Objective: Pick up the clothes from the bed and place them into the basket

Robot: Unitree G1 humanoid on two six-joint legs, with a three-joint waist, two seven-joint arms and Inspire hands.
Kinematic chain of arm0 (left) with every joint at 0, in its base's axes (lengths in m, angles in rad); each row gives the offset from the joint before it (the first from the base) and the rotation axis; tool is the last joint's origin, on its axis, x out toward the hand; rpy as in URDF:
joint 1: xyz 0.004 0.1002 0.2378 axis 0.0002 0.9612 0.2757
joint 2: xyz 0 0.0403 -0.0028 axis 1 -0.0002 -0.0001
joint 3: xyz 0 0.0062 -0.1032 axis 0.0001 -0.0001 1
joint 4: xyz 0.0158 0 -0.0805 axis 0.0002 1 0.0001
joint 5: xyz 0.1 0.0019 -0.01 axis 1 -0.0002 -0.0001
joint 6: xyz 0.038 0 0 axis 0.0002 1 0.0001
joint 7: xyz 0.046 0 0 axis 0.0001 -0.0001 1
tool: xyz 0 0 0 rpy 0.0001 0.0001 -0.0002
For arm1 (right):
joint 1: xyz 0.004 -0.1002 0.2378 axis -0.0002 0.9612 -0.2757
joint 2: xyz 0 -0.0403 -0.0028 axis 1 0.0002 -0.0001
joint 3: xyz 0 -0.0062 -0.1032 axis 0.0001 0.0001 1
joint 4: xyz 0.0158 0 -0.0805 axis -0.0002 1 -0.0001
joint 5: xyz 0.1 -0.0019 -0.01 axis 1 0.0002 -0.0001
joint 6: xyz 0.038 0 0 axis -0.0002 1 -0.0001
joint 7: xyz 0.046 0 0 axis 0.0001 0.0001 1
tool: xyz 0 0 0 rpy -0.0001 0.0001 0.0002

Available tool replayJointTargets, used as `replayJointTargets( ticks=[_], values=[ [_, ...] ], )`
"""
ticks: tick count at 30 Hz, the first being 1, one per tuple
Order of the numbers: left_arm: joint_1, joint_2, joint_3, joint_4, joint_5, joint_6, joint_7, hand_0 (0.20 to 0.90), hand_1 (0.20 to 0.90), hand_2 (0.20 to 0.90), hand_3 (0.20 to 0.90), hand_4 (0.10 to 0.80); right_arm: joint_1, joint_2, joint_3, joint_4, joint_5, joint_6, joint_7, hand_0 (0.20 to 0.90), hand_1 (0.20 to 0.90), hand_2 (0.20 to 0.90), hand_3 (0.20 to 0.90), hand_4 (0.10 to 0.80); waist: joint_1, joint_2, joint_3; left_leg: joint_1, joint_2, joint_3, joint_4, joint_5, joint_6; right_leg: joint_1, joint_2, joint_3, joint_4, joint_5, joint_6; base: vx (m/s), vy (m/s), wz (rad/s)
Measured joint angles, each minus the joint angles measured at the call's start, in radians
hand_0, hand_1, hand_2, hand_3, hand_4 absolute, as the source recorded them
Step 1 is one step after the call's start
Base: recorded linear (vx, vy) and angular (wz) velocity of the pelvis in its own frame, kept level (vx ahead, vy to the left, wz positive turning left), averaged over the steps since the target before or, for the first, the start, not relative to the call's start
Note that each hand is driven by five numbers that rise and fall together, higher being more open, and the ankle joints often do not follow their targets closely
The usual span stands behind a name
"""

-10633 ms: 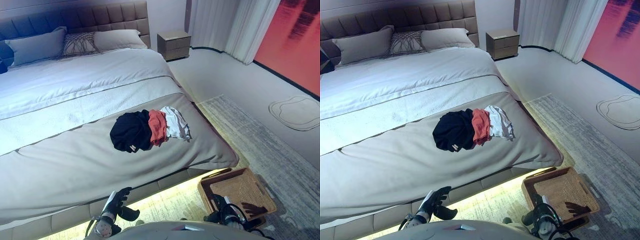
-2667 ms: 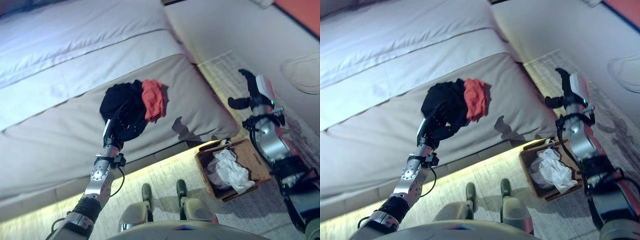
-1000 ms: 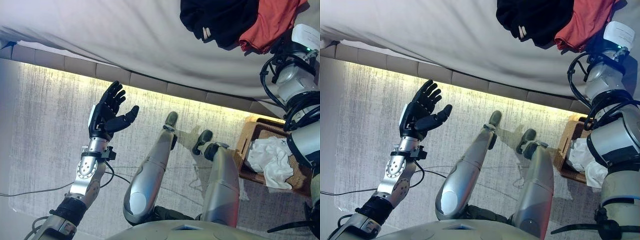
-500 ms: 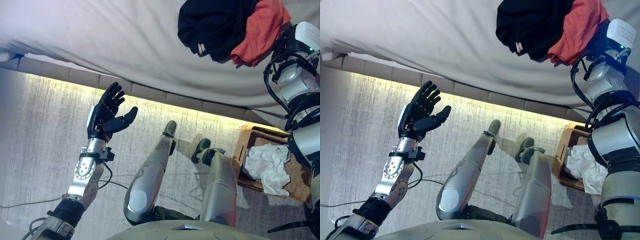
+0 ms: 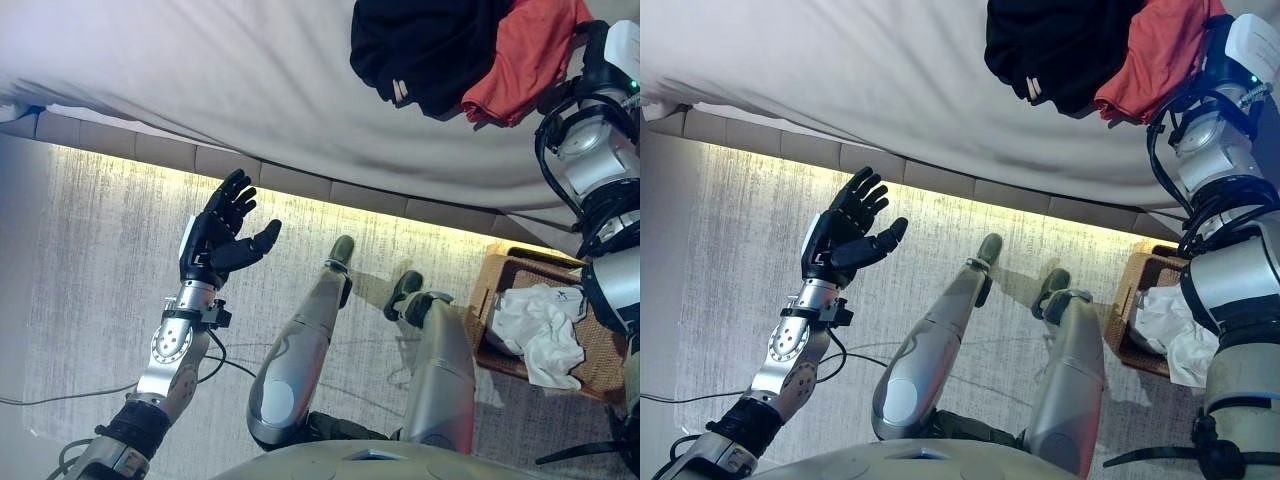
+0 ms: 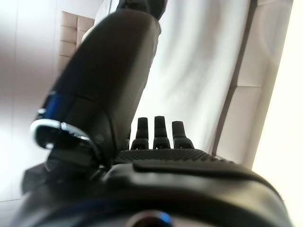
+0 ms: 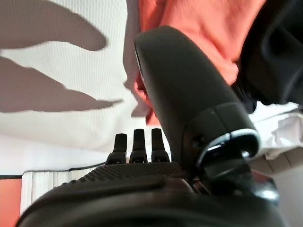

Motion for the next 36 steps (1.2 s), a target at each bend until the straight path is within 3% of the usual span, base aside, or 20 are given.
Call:
replayJointTargets(
  ticks=[8,13,22,23,24,25,36],
  values=[
    [0.001,0.001,-0.001,-0.018,-0.009,0.0,-0.007,0.9,0.9,0.9,0.9,0.8,-0.019,-0.001,0.013,0.002,0.001,0.028,0.0,0.9,0.9,0.9,0.9,0.8,0.011,0.008,0.004,-0.077,-0.011,-0.008,0.049,-0.013,0.003,-0.07,-0.012,-0.006,0.044,-0.012,-0.004,0.017,0.014,0.05],
    [0.006,0.004,0.0,-0.09,-0.01,0.0,0.008,0.9,0.9,0.9,0.9,0.8,-0.092,-0.007,0.029,0.025,0.024,0.045,0.0,0.9,0.9,0.9,0.9,0.8,0.025,0.014,0.006,-0.17,-0.016,-0.008,0.108,-0.026,-0.011,-0.157,-0.016,-0.005,0.099,-0.018,0.004,-0.004,-0.005,0.02],
    [0.017,0.008,0.001,-0.128,-0.01,0.0,0.025,0.9,0.9,0.9,0.9,0.8,-0.209,-0.035,0.08,0.053,0.043,0.093,0.003,0.9,0.9,0.9,0.9,0.8,0.033,0.019,0.006,-0.306,-0.027,-0.019,0.15,-0.026,-0.01,-0.29,-0.043,-0.015,0.159,-0.022,-0.003,-0.024,-0.016,0.1],
    [0.017,0.008,0.001,-0.128,-0.011,0.0,0.025,0.9,0.9,0.9,0.9,0.8,-0.221,-0.035,0.088,0.054,0.048,0.099,0.003,0.811,0.811,0.811,0.796,0.696,0.033,0.019,0.006,-0.313,-0.027,-0.019,0.151,-0.026,-0.01,-0.298,-0.043,-0.014,0.16,-0.022,-0.003,0.0,0.0,0.0],
    [0.017,0.008,0.001,-0.128,-0.012,0.0,0.025,0.9,0.9,0.9,0.9,0.8,-0.228,-0.035,0.089,0.056,0.054,0.101,0.004,0.516,0.516,0.516,0.453,0.353,0.033,0.019,0.006,-0.318,-0.027,-0.019,0.151,-0.026,-0.01,-0.304,-0.043,-0.014,0.162,-0.022,-0.003,0.0,0.0,0.0],
    [0.017,0.009,0.001,-0.129,-0.014,0.0,0.024,0.9,0.9,0.9,0.9,0.8,-0.233,-0.036,0.089,0.058,0.062,0.103,0.004,0.3,0.3,0.3,0.2,0.1,0.033,0.019,0.006,-0.323,-0.027,-0.019,0.151,-0.026,-0.01,-0.309,-0.043,-0.014,0.163,-0.022,-0.003,0.0,0.0,0.0],
    [0.019,0.035,0.004,-0.13,-0.024,0.001,0.022,0.9,0.9,0.9,0.9,0.8,-0.232,-0.037,0.089,0.067,0.092,0.086,0.001,0.3,0.3,0.3,0.2,0.1,0.044,0.021,0.005,-0.297,-0.011,-0.015,0.145,-0.027,-0.011,-0.278,-0.029,-0.01,0.138,-0.022,-0.003,0.009,-0.004,-0.04]
  ],
)
